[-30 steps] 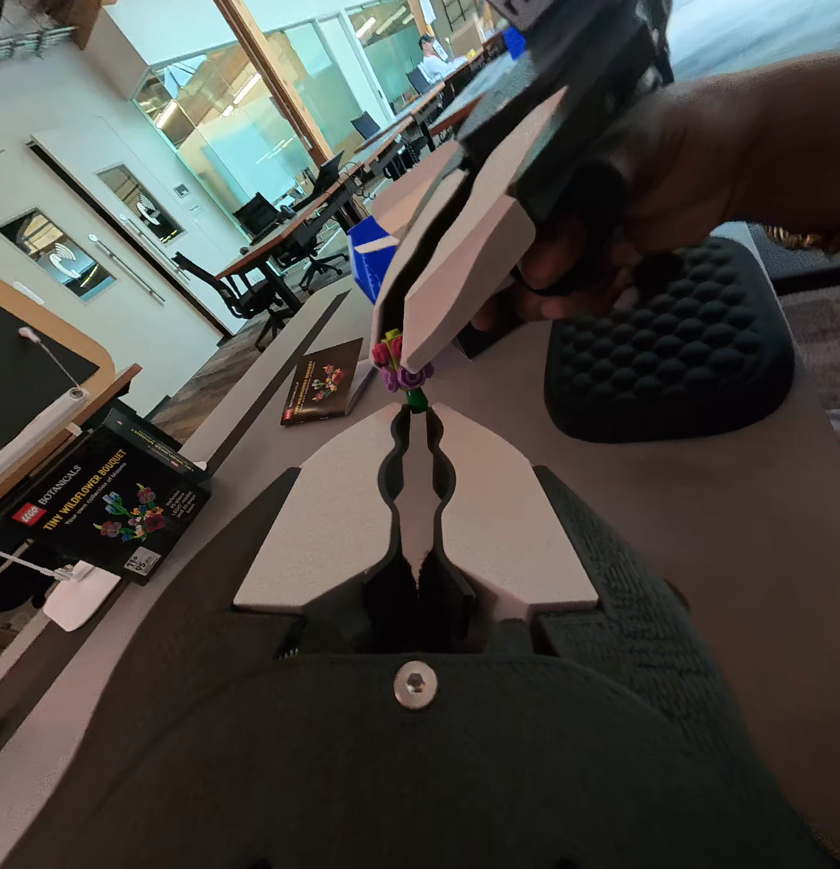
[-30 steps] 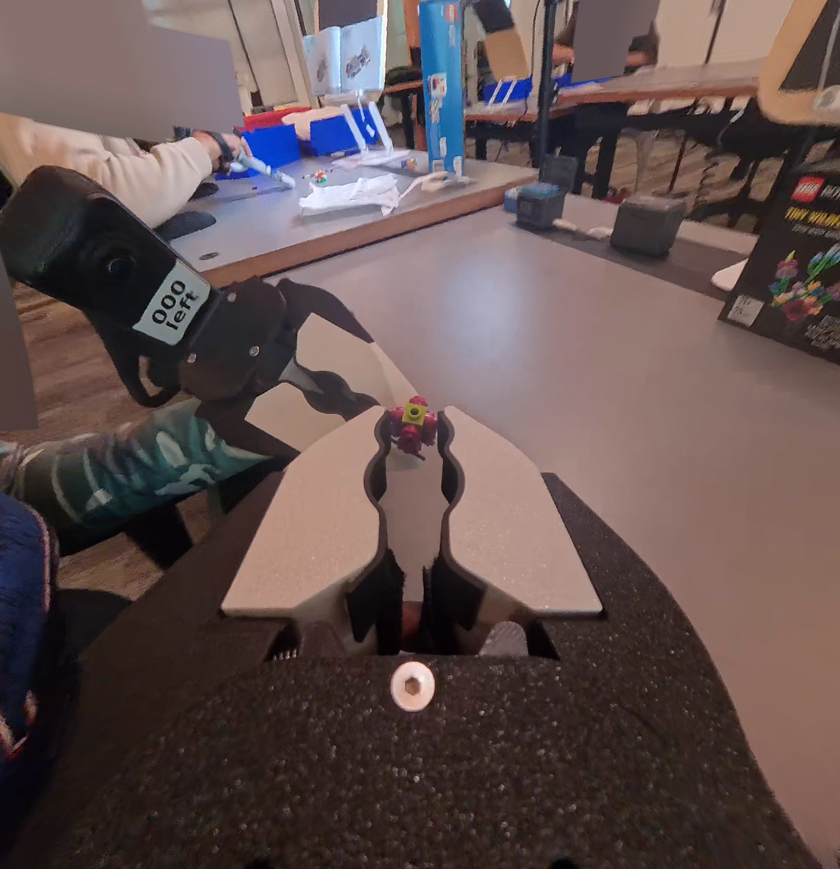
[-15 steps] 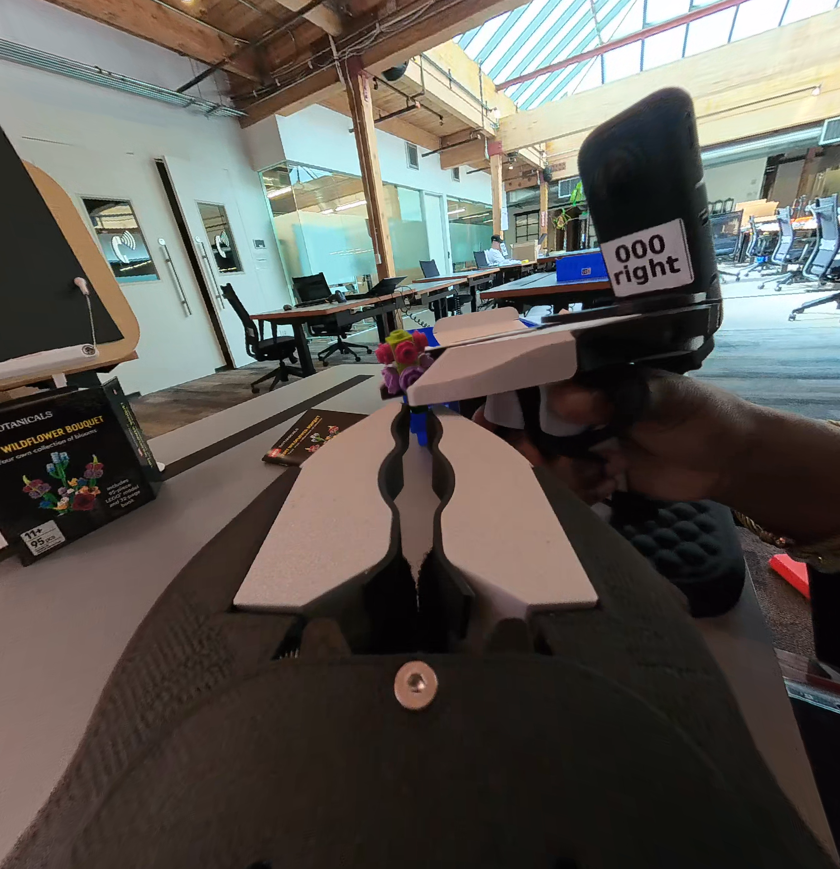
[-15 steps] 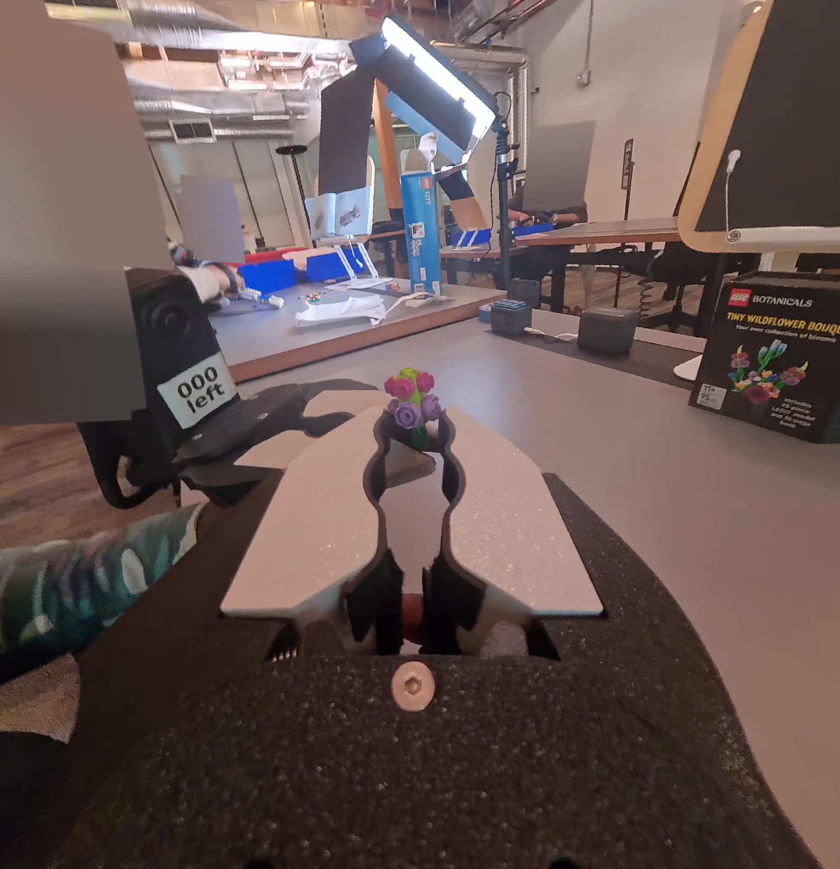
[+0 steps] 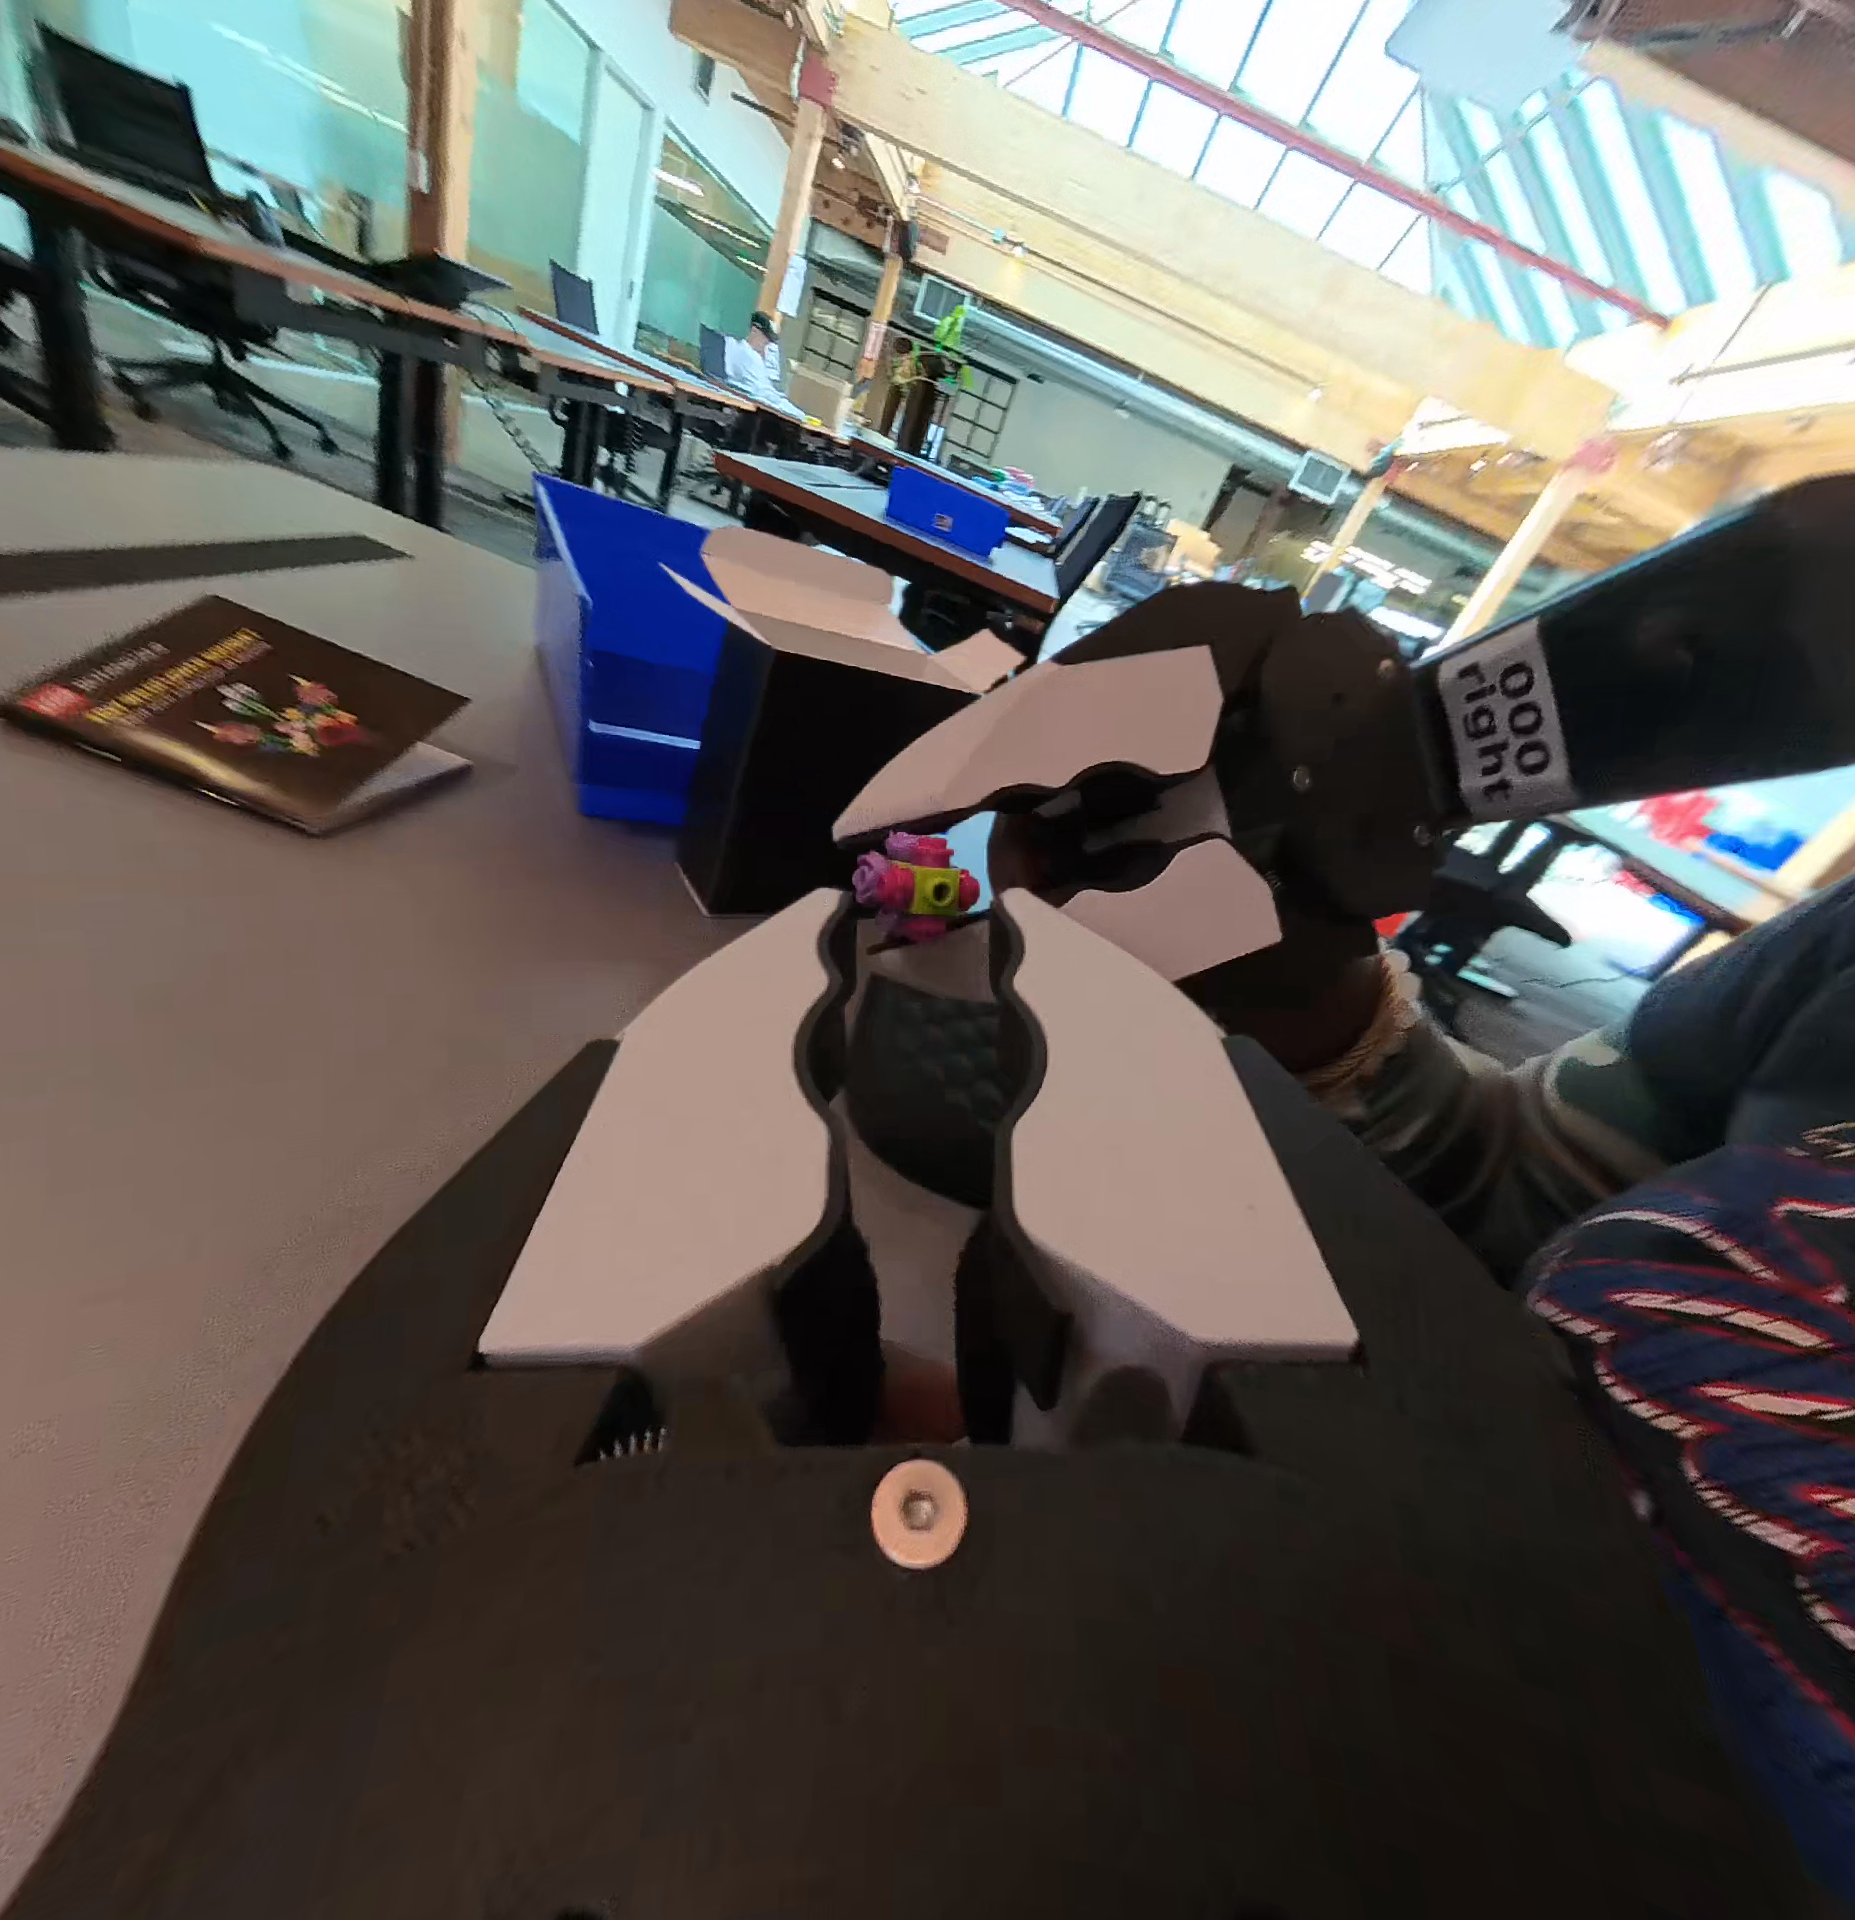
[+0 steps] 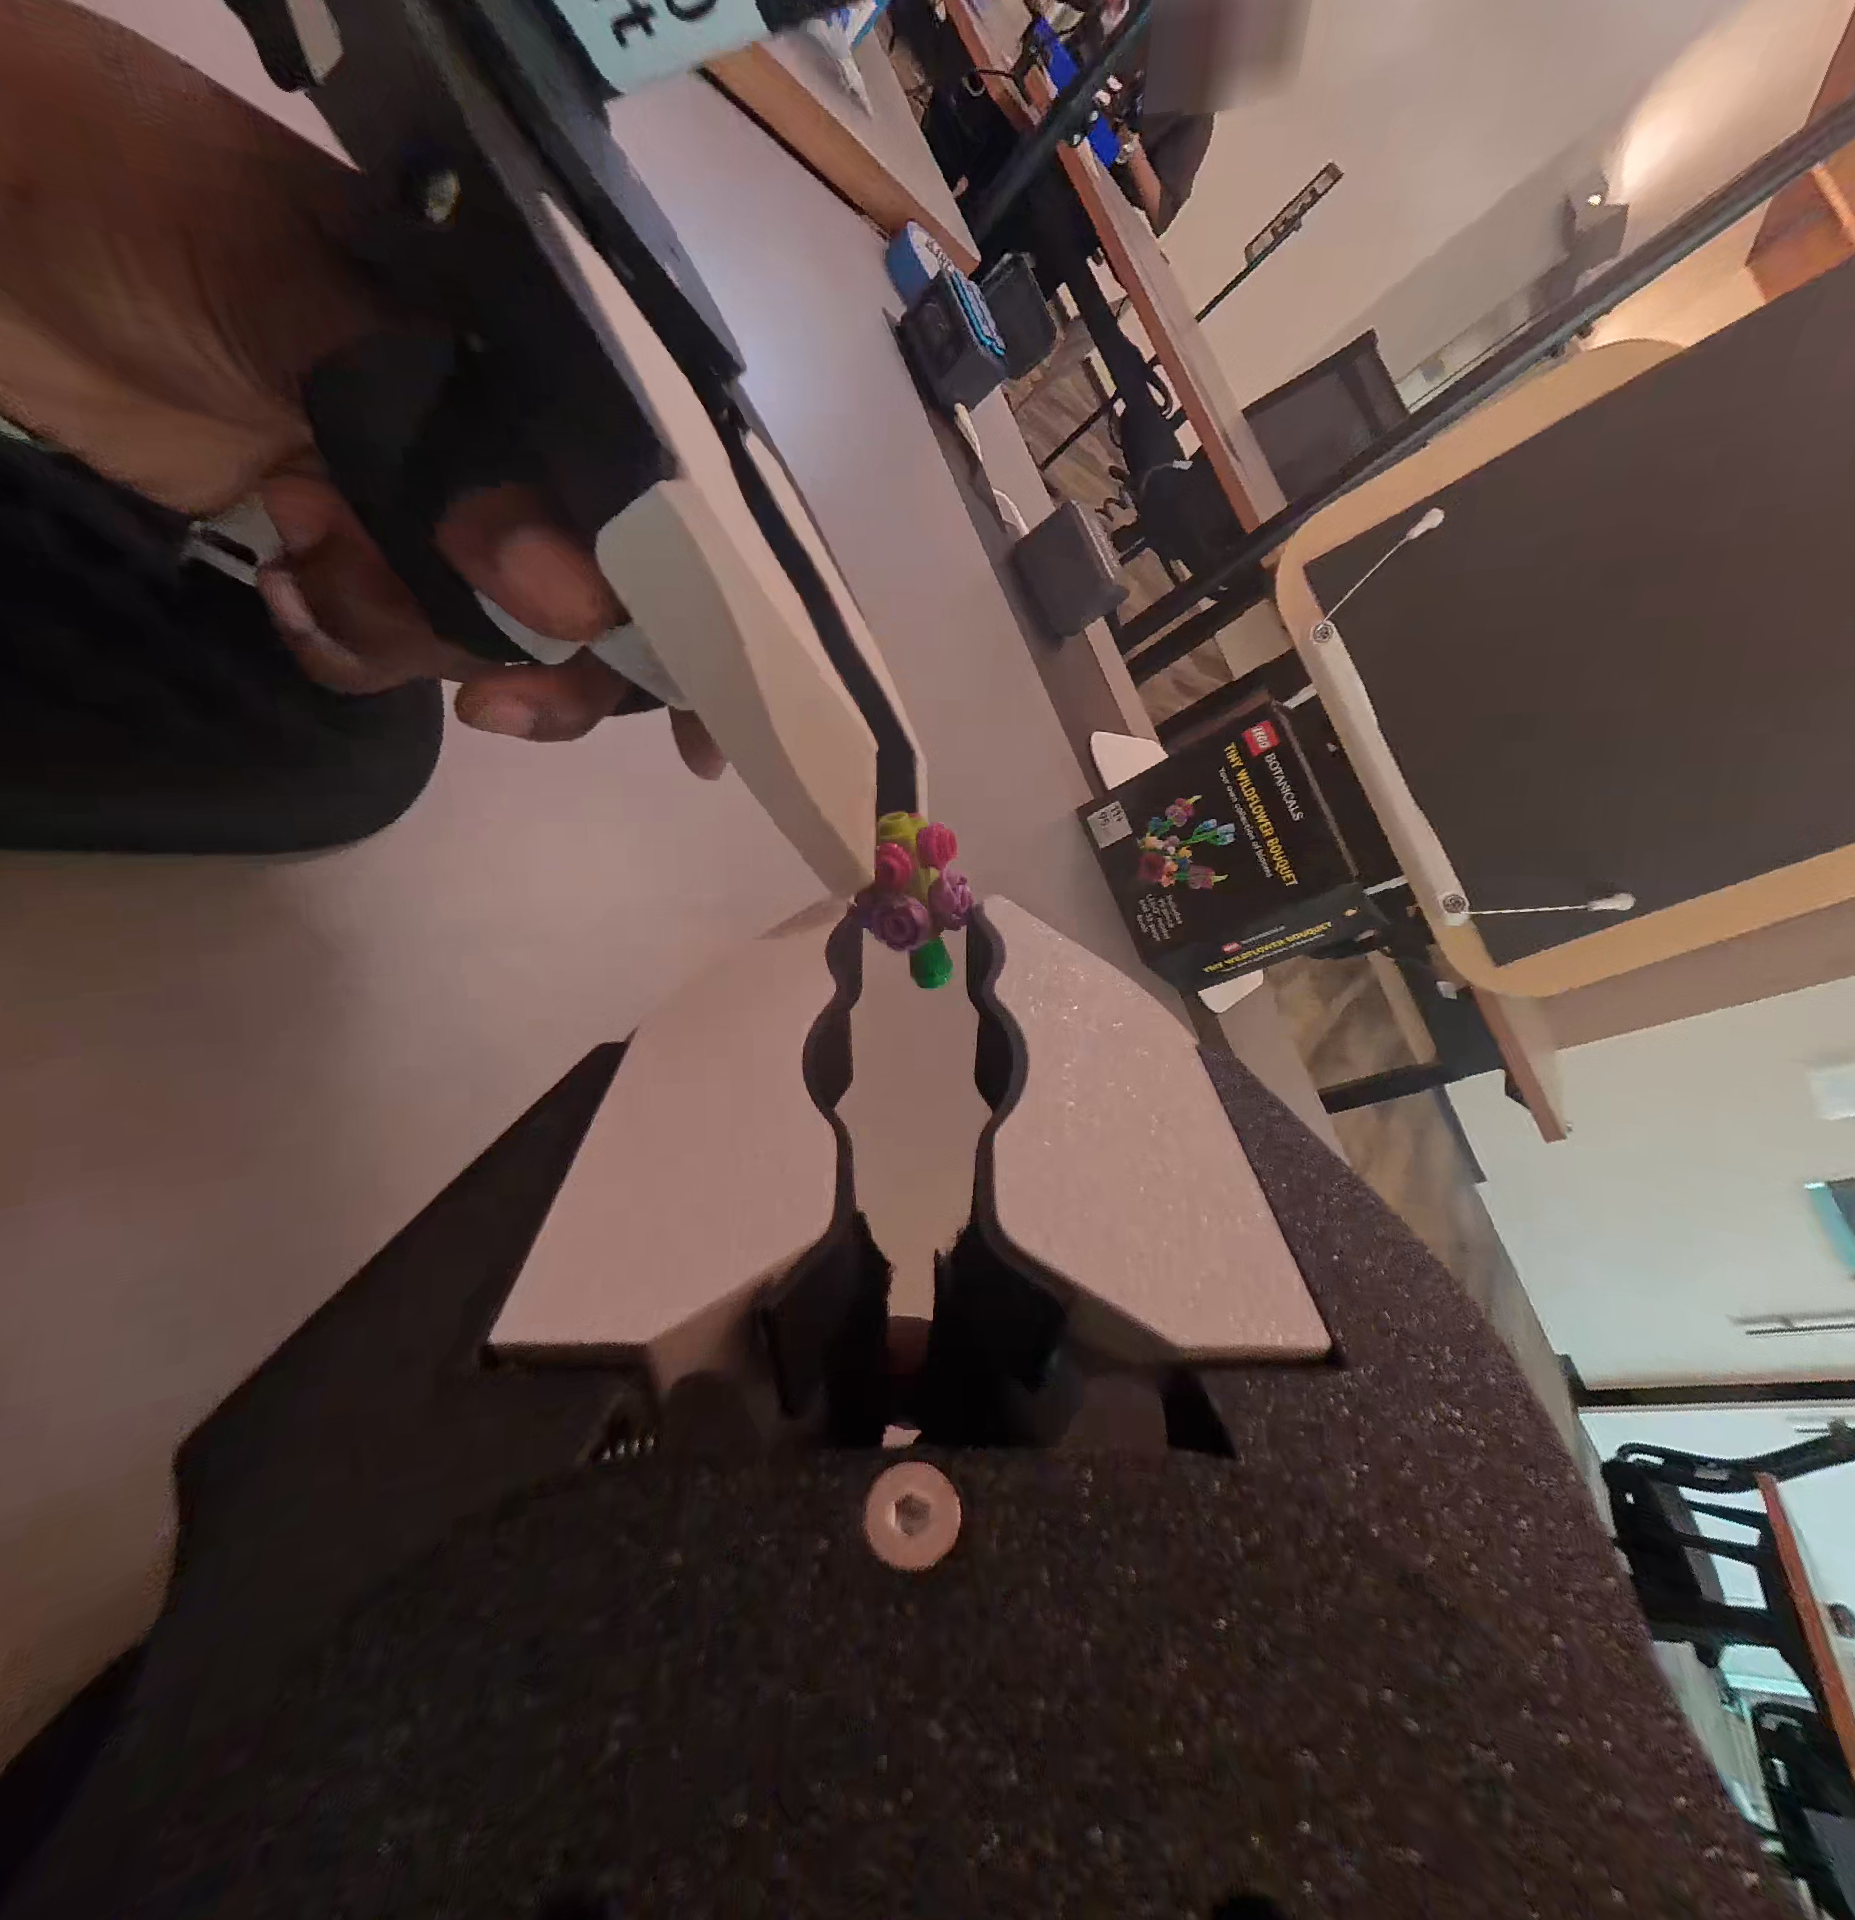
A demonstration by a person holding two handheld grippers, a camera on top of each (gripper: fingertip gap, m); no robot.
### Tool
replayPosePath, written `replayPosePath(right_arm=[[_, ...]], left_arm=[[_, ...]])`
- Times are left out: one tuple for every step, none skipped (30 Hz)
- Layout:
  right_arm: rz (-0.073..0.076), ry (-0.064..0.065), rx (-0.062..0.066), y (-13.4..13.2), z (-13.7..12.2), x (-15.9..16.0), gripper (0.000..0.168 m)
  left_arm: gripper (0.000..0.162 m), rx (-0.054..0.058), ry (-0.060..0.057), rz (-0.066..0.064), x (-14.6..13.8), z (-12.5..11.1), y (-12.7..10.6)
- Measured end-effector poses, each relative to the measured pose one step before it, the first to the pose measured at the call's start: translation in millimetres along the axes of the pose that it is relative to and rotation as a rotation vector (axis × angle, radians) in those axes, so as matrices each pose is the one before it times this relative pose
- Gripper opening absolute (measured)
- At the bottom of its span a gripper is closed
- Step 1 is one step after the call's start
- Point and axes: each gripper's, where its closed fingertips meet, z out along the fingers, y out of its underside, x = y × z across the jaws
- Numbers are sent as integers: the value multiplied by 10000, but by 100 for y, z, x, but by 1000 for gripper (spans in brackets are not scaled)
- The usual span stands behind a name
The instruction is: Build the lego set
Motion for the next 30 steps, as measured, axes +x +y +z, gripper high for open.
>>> replayPosePath(right_arm=[[-83,13,-67,44,14,-34,19],[-112,36,-108,117,17,9,19],[-106,12,-188,233,48,-18,19],[-110,3,-170,193,53,-40,19],[-76,5,-53,54,31,-42,19],[-44,-50,-4,-48,20,-118,19],[-68,-34,-35,-30,31,-108,19],[-105,-16,-49,-31,33,-93,19],[-62,-31,-3,-81,26,-99,19],[46,-37,34,-67,-1,-43,19],[146,-73,111,-73,-17,-13,19],[269,-125,290,-231,-102,-20,19],[392,-194,500,-421,-220,-19,19],[604,-295,727,-646,-366,-4,19],[917,-439,872,-765,-492,2,19],[1120,-598,924,-802,-563,-30,19],[1071,-675,869,-778,-618,-96,19],[823,-506,714,-650,-533,-25,18],[432,-282,475,-407,-365,6,18],[33,-118,215,-99,-178,-48,17],[-188,27,-9,160,6,-28,16],[-211,24,-131,288,140,-92,16],[-75,-24,-107,219,219,-122,16],[60,-134,-19,86,226,-199,16],[119,-183,106,-104,144,-204,16],[84,-105,128,-170,88,-81,15],[-7,-61,72,-113,42,-30,13],[-64,-23,23,-62,-2,9,8],[-46,-58,0,-42,10,-41,8],[24,-88,-64,62,6,-41,8]], left_arm=[[24,35,113,-221,49,64,14],[25,20,45,-97,-3,30,39],[27,-40,6,-34,-12,15,79],[29,-65,-30,20,-25,23,78],[29,-49,-88,81,-67,16,33],[29,-28,-142,122,-114,31,4],[29,-22,-171,144,-123,33,21],[28,-66,-181,167,-137,57,92],[27,-101,-149,196,-125,56,151],[22,-72,-48,177,8,19,126],[21,36,43,66,78,-31,-33],[20,99,159,-8,162,-100,-119],[20,204,332,-77,322,-176,-253],[19,342,527,-208,517,-233,-420],[19,454,608,-356,544,-285,-573],[19,441,538,-407,428,-301,-538],[19,336,505,-376,412,-284,-401],[19,226,402,-335,319,-200,-277],[19,151,289,-233,248,-125,-187],[19,54,223,-141,226,-24,-48],[19,3,152,-84,166,29,30],[19,-32,101,-39,119,65,66],[19,-80,80,8,108,82,140],[19,-90,50,27,90,95,141],[19,-82,32,27,66,77,132],[19,-59,27,26,58,52,96],[19,-58,15,21,32,39,83],[19,-52,18,28,43,10,69],[19,-23,26,27,59,-14,5],[19,-29,-8,29,15,-10,18]])
